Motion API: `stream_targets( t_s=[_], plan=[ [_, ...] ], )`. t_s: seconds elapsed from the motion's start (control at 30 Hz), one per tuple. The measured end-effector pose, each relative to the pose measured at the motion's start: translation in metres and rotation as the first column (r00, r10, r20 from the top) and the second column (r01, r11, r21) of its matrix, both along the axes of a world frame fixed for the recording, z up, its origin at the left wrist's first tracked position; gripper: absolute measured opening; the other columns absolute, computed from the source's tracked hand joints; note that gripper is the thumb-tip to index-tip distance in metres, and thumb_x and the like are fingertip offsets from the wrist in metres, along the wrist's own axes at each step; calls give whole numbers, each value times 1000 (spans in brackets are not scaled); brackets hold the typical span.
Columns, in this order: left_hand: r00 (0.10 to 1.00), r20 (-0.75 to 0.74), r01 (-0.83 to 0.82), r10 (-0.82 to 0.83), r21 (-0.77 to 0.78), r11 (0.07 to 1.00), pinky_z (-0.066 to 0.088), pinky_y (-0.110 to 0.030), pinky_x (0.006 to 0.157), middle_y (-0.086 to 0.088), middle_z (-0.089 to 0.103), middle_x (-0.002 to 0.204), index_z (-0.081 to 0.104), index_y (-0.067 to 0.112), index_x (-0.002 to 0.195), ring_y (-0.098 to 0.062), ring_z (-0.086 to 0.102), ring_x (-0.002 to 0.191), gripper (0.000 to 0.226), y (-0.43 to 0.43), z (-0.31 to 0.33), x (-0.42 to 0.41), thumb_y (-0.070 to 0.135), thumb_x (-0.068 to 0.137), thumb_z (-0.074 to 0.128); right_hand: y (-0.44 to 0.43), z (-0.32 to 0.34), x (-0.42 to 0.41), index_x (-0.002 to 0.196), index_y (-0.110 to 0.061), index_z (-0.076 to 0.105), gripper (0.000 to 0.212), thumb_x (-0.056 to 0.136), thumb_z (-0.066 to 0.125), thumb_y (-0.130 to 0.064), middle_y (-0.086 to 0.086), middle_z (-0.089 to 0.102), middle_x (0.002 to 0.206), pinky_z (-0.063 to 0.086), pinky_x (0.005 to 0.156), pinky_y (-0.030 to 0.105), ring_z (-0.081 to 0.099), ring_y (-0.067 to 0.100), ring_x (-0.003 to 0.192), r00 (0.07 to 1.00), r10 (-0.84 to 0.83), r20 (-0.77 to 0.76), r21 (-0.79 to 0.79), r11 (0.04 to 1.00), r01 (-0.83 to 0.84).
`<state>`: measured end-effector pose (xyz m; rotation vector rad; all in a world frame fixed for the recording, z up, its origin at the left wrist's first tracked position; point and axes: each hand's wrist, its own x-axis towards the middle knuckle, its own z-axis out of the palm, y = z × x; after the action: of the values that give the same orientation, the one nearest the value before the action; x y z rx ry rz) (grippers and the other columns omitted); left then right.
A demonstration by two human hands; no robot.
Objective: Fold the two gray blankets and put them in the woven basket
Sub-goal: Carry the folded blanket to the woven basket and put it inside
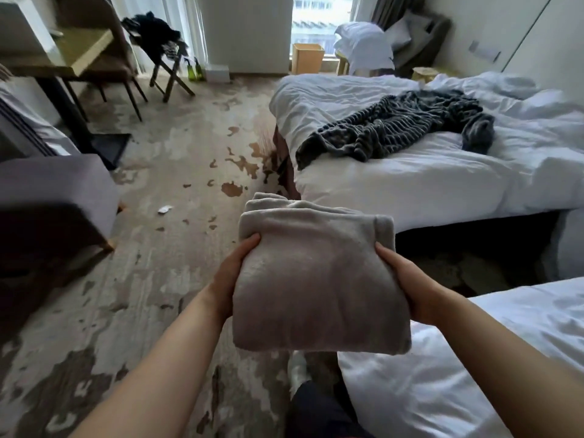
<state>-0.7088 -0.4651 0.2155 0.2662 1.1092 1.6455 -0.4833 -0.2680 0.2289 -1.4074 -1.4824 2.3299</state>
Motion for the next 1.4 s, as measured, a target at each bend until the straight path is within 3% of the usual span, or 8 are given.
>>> stream_targets(
  t_s=[0.13,0.27,0.4,0.57,0.87,1.07,1.2,1.4],
  plan=[
    [1000,-11,1,-2,-119,993,54,-33,72,-10,74,94,79,16,91,-21,71,87,36,35,-17,-53,42,84,54,44,-30,-60,105,-17,75,67,66,66,-72,16,71,111,51,88,38,68,28,104,997,51,58,-68,997,-47],
    [998,-41,-65,58,-207,976,51,-34,75,-12,72,98,72,13,101,-22,70,88,37,87,-34,-129,38,89,49,92,-57,-150,96,-28,77,52,78,54,-70,12,74,104,50,81,34,71,23,96,997,60,45,-24,998,-59],
    [992,-2,-121,126,-284,951,50,-36,77,-14,72,96,70,9,102,-25,71,86,36,138,-42,-218,35,92,47,143,-69,-246,97,-26,77,53,78,53,-70,11,74,103,51,80,35,72,23,94,996,65,63,-83,995,-60],
    [981,1,-179,195,-388,904,49,-36,77,-13,73,90,71,8,95,-24,71,80,37,172,-34,-324,34,93,46,199,-61,-371,116,-27,65,58,82,48,-70,6,74,105,49,95,39,69,23,100,983,119,141,-30,993,-116],
    [926,80,-302,369,-432,850,50,-36,75,-13,73,88,76,10,84,-25,70,77,40,213,-51,-512,39,89,49,263,-58,-590,109,-27,69,56,80,51,-72,5,76,99,50,93,39,70,22,98,934,300,194,-68,954,-292],
    [954,114,-209,279,-416,885,49,-35,76,-11,73,88,78,13,81,-23,70,79,44,290,-63,-645,42,90,46,326,-60,-698,103,-26,75,49,74,61,-64,5,75,103,49,82,39,72,21,94,979,189,73,-63,981,-184],
    [975,132,-115,180,-395,912,49,-35,78,-11,73,93,77,13,87,-22,70,84,45,356,-64,-725,44,91,46,379,-54,-759,109,-17,72,57,72,67,-60,11,74,105,48,95,43,69,28,100,966,166,200,-80,985,-153],
    [992,113,-3,54,-412,911,49,-38,80,-11,73,97,77,13,91,-23,71,88,40,497,-77,-826,41,91,49,489,-64,-825,112,-19,69,53,79,60,-60,8,74,104,49,93,38,70,23,100,982,10,189,-79,997,5]
  ],
)
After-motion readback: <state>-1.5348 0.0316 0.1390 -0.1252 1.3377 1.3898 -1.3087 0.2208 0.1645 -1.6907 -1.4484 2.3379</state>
